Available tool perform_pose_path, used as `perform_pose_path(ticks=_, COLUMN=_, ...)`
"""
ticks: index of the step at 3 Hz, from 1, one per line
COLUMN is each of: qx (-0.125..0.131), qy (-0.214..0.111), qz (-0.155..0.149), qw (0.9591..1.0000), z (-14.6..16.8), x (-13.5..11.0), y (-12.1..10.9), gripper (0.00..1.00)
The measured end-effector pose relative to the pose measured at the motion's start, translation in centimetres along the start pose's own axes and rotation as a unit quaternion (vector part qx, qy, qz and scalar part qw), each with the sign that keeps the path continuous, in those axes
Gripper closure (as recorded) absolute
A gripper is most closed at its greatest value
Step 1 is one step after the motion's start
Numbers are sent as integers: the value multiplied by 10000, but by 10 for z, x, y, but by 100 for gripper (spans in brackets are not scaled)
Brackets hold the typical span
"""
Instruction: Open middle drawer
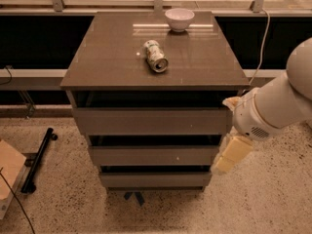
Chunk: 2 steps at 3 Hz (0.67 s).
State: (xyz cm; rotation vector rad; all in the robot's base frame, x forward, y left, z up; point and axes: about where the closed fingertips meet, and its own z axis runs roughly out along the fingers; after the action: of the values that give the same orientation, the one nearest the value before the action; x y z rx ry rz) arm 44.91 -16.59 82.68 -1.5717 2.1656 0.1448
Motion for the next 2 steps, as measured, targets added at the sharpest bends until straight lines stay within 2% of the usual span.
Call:
perform_pose_path(ticks=1, qx=-284, qy=-513, qz=42, qw=9983, z=41, x=4, y=12, gripper=0)
perform_pose_path(ticks=2, qx=-549, qy=-891, qz=13, qw=9945, z=74, x=11, y=17, gripper=0)
